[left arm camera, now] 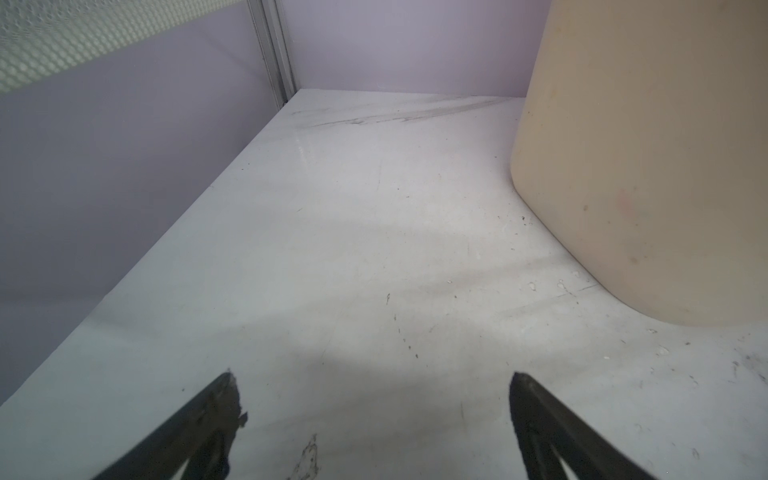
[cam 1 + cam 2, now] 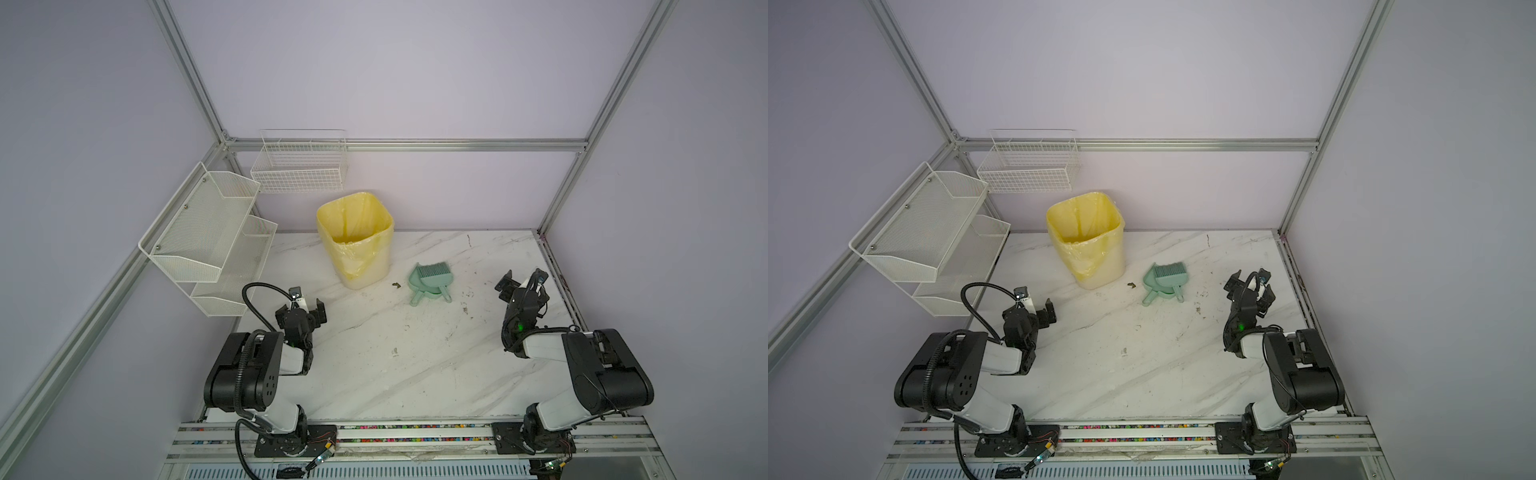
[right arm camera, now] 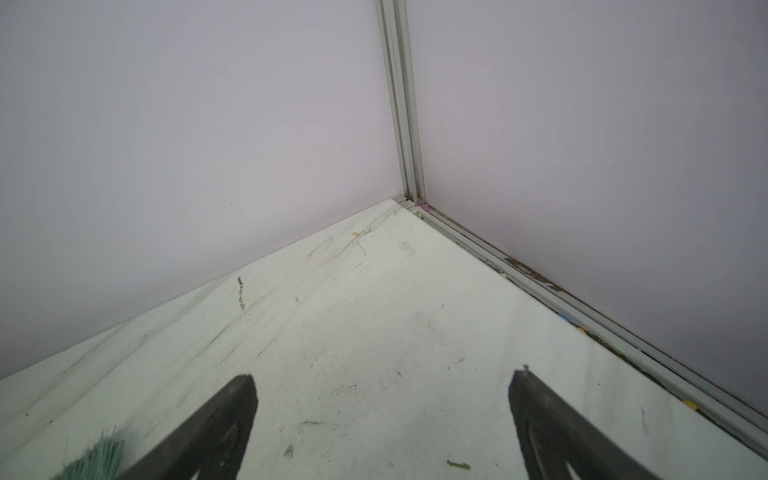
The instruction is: Sweep away the paper scraps from the table
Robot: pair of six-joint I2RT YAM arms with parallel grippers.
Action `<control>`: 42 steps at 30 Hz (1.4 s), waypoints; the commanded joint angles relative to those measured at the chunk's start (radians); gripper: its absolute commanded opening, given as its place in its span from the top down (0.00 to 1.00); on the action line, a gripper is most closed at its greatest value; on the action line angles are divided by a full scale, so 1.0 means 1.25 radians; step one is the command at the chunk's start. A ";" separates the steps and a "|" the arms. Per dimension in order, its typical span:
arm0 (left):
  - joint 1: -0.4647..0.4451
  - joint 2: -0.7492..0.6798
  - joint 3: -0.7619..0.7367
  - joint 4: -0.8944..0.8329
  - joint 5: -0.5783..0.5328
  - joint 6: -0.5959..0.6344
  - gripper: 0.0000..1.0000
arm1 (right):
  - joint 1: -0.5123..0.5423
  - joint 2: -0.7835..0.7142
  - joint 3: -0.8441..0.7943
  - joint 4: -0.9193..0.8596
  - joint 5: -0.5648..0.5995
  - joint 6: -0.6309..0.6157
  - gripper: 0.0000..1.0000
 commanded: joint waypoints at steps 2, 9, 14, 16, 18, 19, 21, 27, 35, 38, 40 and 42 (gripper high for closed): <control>0.003 -0.011 0.053 0.028 -0.003 0.007 0.00 | -0.002 0.027 0.026 0.015 0.028 -0.006 0.03; 0.003 -0.011 0.052 0.028 -0.004 0.007 0.00 | -0.003 0.059 0.009 0.112 0.022 -0.050 0.03; 0.003 -0.011 0.053 0.028 -0.004 0.008 0.00 | -0.002 0.061 -0.006 0.143 0.028 -0.049 0.03; 0.003 -0.011 0.052 0.028 -0.004 0.007 0.00 | -0.002 0.072 -0.019 0.180 0.026 -0.052 0.03; 0.003 -0.011 0.053 0.028 -0.004 0.007 0.00 | -0.002 0.093 -0.038 0.238 0.004 -0.065 0.03; 0.002 -0.011 0.053 0.028 -0.004 0.007 0.00 | -0.002 0.106 -0.043 0.279 -0.004 -0.090 0.03; 0.003 -0.011 0.053 0.027 -0.003 0.007 0.00 | -0.002 0.110 -0.037 0.273 -0.026 -0.099 0.03; 0.003 -0.011 0.053 0.028 -0.004 0.007 0.00 | -0.002 0.133 -0.017 0.249 -0.112 -0.119 0.03; 0.003 -0.011 0.053 0.028 -0.004 0.007 0.00 | -0.001 0.179 0.015 0.224 -0.159 -0.135 0.03; 0.003 -0.011 0.053 0.028 -0.004 0.007 0.00 | -0.001 0.187 0.004 0.271 -0.135 -0.161 0.03; 0.003 -0.011 0.053 0.027 -0.005 0.008 0.00 | -0.001 0.185 0.008 0.261 -0.138 -0.159 0.03; 0.003 -0.011 0.052 0.029 -0.004 0.008 0.00 | -0.002 0.189 0.008 0.270 -0.145 -0.160 0.03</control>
